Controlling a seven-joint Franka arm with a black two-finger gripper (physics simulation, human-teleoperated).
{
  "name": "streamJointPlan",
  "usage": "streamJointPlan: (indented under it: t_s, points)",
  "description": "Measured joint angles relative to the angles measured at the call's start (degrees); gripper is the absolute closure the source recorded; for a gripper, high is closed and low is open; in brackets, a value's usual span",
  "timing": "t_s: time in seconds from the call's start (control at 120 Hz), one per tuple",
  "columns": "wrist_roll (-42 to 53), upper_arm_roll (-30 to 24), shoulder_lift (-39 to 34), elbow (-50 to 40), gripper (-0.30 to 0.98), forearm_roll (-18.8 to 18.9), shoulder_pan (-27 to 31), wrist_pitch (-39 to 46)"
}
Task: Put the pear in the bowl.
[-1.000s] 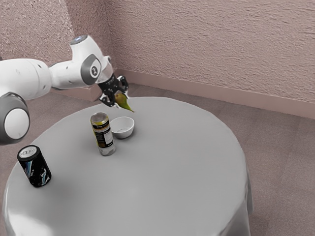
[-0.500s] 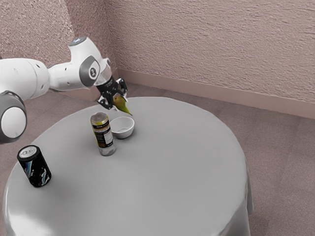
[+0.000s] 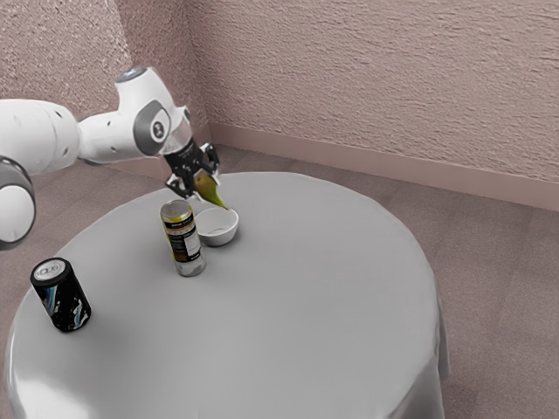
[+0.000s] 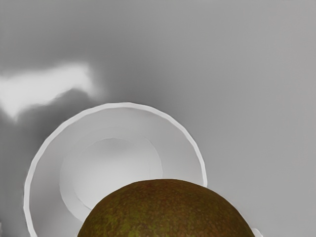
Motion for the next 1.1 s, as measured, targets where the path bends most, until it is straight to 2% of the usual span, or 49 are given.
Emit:
streamJointPlan:
  t_s: [0.267,0.458,0.6,0.808,1.1]
  points:
    - [0.21,0.11,-0.49,-0.75,0.48,-0.54,0.47,0.00]
    - [0.77,0.14,-0.90,-1.23,0.23,-1.05,0.55,0.14]
    - [1.20,0.32,-1.29,-1.37,0.12,-1.22,0.63,-0.01]
    - [1.68,0.37,-1.78,-1.36,0.04,-1.26,0.63,-0.46]
    - [2.08,0.37,-2.55,1.96,0.01,-0.13,0.55,-2.72]
